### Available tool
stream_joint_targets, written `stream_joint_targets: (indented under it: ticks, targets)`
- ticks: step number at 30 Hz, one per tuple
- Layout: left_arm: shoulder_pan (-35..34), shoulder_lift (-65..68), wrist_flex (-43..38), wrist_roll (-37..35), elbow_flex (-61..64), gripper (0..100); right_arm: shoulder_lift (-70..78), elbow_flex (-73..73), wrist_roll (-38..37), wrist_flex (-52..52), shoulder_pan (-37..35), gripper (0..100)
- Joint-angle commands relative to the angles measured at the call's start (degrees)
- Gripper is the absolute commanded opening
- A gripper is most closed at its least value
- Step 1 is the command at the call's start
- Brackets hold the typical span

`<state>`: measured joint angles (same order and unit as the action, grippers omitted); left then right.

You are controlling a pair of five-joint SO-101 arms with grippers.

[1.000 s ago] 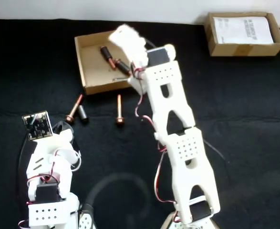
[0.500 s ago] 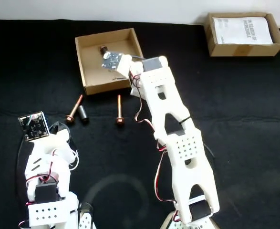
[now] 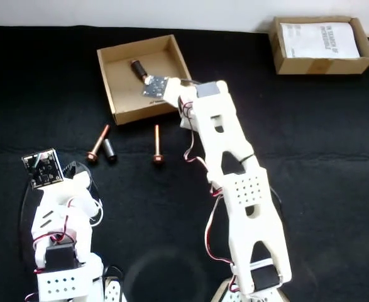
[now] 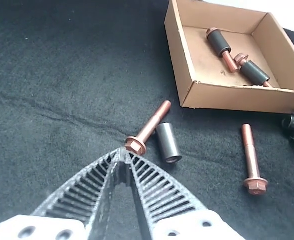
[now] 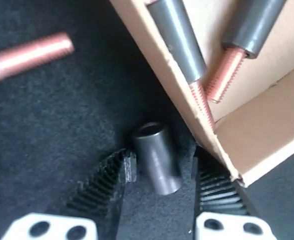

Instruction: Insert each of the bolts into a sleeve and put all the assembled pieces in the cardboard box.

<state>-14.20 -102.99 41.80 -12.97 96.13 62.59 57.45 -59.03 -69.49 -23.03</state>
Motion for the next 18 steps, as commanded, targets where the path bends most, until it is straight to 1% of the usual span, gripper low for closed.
stream_joint_targets:
  ticks: [1,3,4,7,9,11,13,15,18]
  targets:
    - [-0.5,-0.6,0.2,-0.1,1.0,1,5.0,8.5,-0.5,0.7,1.5,17.3]
    - [-0.5,-0.6,0.3,-0.1,1.0,1,8.1,11.9,-0.4,0.7,1.3,16.0]
    - [-0.5,-0.6,0.3,-0.1,1.0,1,9.5,13.3,-0.4,0.7,1.2,13.9]
    - [-0.5,-0.6,0.3,-0.1,1.0,1,12.6,17.3,-0.4,0.2,0.1,0.9]
    - [-0.5,-0.6,0.3,-0.1,1.0,1,13.6,19.7,-0.3,-1.3,-0.4,1.8]
    - [-0.5,-0.6,0.3,-0.1,1.0,1,13.8,22.5,-0.3,-3.2,-0.8,0.6]
    - [-0.5,-0.6,0.3,-0.1,1.0,1,13.8,27.4,-0.3,-6.4,-1.2,0.8]
    - [-0.5,-0.6,0.3,-0.1,1.0,1,13.8,35.0,-0.3,-11.3,-1.4,0.8]
    - [-0.4,-0.5,0.2,-0.1,1.0,1,13.1,45.6,0.4,-21.6,-1.9,0.8]
